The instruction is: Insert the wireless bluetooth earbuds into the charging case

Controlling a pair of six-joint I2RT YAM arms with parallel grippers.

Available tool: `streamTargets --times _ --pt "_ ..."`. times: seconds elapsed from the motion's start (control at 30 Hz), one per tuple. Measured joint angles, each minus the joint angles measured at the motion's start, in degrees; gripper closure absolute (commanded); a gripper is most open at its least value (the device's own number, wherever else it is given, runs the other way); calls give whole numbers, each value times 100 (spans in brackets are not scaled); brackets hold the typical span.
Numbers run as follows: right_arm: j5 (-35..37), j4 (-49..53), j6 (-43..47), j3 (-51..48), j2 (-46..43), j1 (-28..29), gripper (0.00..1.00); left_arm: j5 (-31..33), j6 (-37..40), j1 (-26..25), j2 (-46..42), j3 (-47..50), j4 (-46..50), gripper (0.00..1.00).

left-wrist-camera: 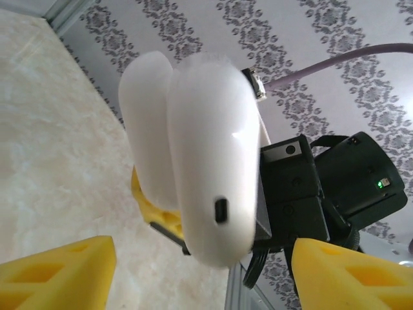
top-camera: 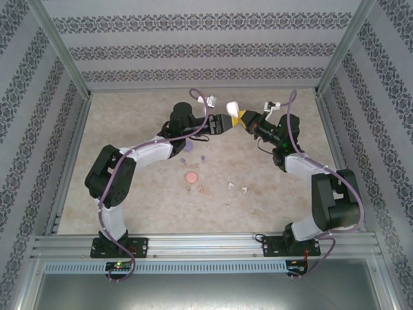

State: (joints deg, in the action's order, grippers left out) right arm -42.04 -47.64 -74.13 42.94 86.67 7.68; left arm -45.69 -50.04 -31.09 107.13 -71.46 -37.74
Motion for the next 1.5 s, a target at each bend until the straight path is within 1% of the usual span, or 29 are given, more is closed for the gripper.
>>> streamTargets --times 0.1,0.23,0.3,0.43,0.53,0.67,0.77,0.9,1.0,1.17,1.37,1.5 --pt "-37 273 203 83 61 -98 100 57 262 81 -186 87 426 15" --pt "-151 813 649 299 122 -197 100 98 863 271 -584 105 1246 12" --pt "-219 1128 933 413 125 -234 100 96 1311 363 -741 -37 1895 11" --pt "-358 1845 1633 638 125 -291 100 57 2417 514 -734 -863 3473 11" --pt "-520 2404 2210 841 131 -345 100 -101 3270 629 -535 -1727 4675 10" --pt "-728 3224 3112 1241 195 -345 100 -352 4282 723 -57 -2787 6118 11" --pt "-844 3807 3779 1499 245 -345 100 -522 4911 750 420 -3469 7112 15" --pt "-863 4710 4662 1853 341 -343 100 -675 5541 750 994 -4089 8131 18" --pt "-861 5195 5123 1993 350 -343 100 -750 5807 750 1204 -4218 8555 19" --pt "-883 5534 5458 2017 356 -326 100 -966 5954 750 1268 -4297 8817 21" --pt "-964 5633 5528 2017 411 -98 100 -1200 5995 750 1364 -4419 8835 23" --pt "-1005 5584 5484 2020 413 50 100 -1307 5993 750 1447 -4419 8832 26"
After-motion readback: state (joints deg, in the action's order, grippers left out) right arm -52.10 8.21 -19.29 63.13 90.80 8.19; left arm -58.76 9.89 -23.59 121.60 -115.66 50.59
